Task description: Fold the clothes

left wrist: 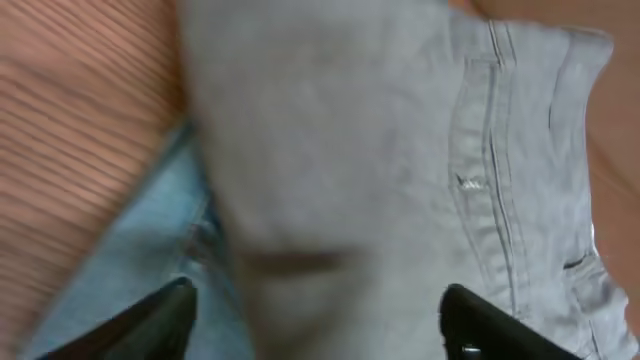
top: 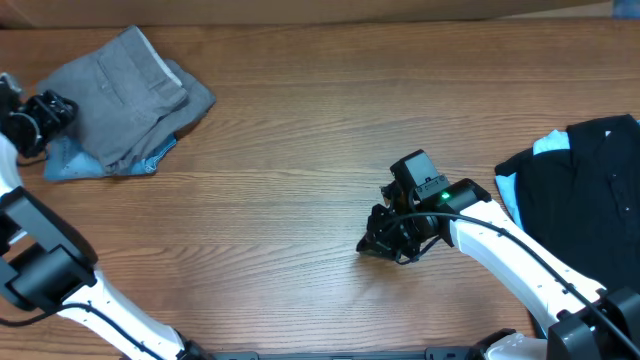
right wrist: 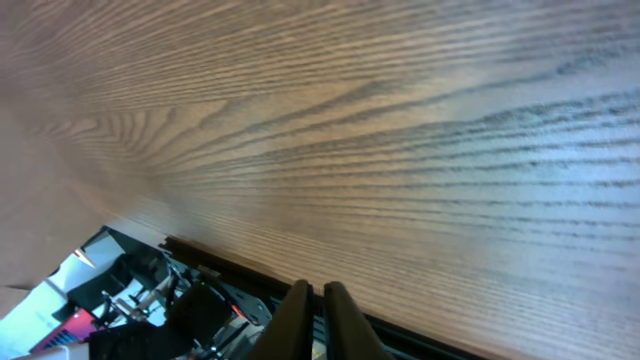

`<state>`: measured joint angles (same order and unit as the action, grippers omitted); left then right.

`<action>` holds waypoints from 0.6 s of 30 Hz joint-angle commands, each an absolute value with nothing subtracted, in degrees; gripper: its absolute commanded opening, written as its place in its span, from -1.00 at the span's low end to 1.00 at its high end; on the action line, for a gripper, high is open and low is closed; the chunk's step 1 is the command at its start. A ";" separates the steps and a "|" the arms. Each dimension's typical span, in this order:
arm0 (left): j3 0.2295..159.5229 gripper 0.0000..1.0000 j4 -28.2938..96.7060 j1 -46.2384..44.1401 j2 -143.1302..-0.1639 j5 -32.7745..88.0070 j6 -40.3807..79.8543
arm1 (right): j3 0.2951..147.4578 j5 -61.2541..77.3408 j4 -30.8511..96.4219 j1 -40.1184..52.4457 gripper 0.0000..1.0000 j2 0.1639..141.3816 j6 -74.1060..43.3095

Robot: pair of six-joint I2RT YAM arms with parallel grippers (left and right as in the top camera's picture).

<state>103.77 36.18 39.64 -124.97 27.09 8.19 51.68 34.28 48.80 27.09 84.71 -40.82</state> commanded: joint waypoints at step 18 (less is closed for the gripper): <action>104.95 0.41 31.62 40.69 -134.28 35.83 12.47 | 52.58 34.17 47.70 27.27 -0.78 84.12 -40.51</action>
<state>104.03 31.62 40.84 -133.14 34.11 11.70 51.68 34.28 47.99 27.09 84.71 -40.84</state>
